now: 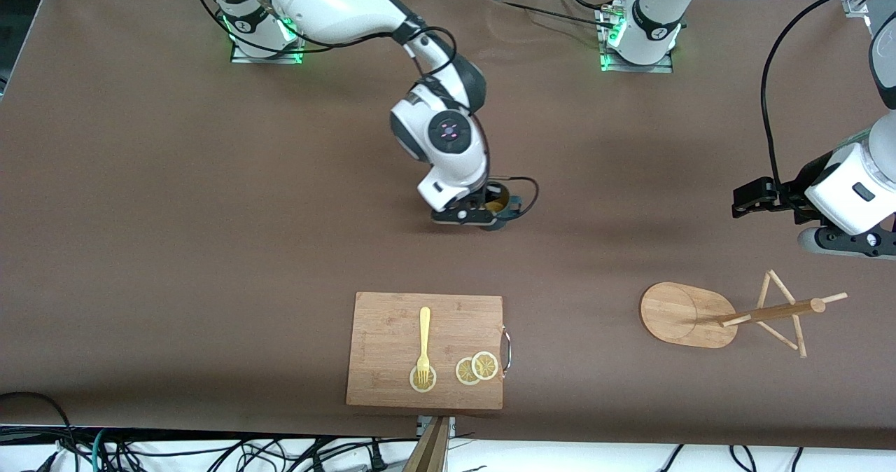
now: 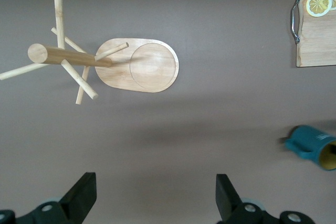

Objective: Pass cup and hang on rack
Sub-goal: 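Lift the teal mug with the right gripper and carry it toward the table middle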

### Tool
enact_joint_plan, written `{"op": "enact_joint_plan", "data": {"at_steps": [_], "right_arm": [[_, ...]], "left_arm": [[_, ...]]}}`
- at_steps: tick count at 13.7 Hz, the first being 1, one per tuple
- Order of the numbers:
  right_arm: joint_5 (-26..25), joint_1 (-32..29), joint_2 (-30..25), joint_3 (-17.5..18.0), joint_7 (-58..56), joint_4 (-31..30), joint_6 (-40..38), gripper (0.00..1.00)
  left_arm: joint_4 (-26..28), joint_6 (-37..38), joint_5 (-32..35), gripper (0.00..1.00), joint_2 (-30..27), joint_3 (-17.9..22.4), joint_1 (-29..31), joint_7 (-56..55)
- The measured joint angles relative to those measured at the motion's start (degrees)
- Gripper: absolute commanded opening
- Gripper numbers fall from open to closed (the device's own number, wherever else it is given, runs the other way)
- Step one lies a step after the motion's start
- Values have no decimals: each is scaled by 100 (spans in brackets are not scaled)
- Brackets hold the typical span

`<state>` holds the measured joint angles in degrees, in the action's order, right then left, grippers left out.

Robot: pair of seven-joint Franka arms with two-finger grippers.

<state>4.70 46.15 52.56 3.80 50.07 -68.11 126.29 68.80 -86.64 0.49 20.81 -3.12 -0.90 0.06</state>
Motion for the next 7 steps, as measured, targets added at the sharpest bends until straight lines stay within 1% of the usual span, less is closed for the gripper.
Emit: {"op": "enact_joint_plan", "data": {"at_steps": [1,2,3,4,5,6,7], "right_arm": [[-22,109,83,-30,77,103,48,1],[-21,144,100,-36,105,156,49,12],[-22,145,108,-37,108,165,49,26],[-21,136,112,-43,108,167,50,44],[-21,126,111,-52,108,190,50,51],[-20,116,105,-62,108,239,45,62],[-20,110,88,-64,116,293,27,69]], "left_arm": [[0,0,0,100,0,-1,0,0],[0,0,0,100,0,1,0,0],[0,0,0,100,0,0,0,0],[0,0,0,100,0,-1,-1,0],[0,0,0,100,0,-5,-10,0],[-1,0,0,100,0,-15,-30,0],[-1,0,0,100,0,-24,-60,0]]}}
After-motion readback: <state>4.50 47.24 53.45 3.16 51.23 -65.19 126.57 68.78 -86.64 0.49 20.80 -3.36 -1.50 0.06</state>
